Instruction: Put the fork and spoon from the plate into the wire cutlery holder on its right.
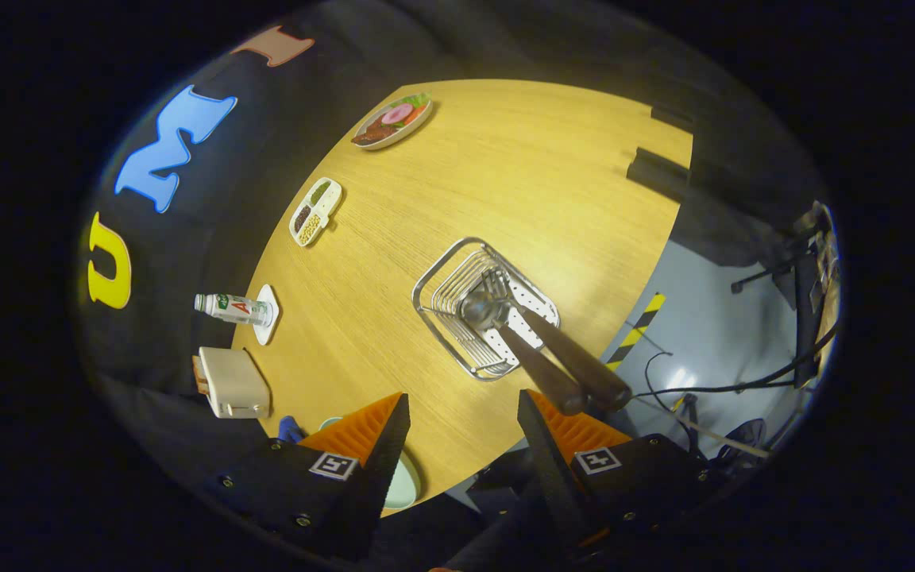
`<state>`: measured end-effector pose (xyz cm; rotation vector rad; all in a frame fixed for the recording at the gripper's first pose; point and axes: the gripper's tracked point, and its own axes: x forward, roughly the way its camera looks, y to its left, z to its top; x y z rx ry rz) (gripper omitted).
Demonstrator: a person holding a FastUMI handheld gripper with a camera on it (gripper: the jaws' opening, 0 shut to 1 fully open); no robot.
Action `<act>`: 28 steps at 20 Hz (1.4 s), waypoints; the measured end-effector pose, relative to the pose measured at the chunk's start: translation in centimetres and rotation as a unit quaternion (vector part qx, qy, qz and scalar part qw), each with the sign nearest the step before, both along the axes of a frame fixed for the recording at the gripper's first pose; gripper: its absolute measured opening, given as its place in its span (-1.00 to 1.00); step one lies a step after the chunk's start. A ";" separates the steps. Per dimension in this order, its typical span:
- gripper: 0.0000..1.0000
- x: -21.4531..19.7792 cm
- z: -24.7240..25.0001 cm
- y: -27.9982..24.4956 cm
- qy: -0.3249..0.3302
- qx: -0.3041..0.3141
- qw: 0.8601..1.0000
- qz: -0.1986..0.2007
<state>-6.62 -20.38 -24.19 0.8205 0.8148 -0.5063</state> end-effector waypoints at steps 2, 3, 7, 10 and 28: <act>0.68 -0.1 0.7 -0.8 0.001 -0.041 0.999 0.005; 0.68 -0.1 0.9 -1.2 0.001 -0.059 0.998 0.006; 1.00 -0.8 2.0 -3.4 0.015 -0.142 0.990 0.001; 1.00 -0.5 4.4 -4.9 -0.005 -0.200 0.980 -0.009; 0.99 1.1 23.8 -4.0 -0.312 -0.464 0.829 -0.029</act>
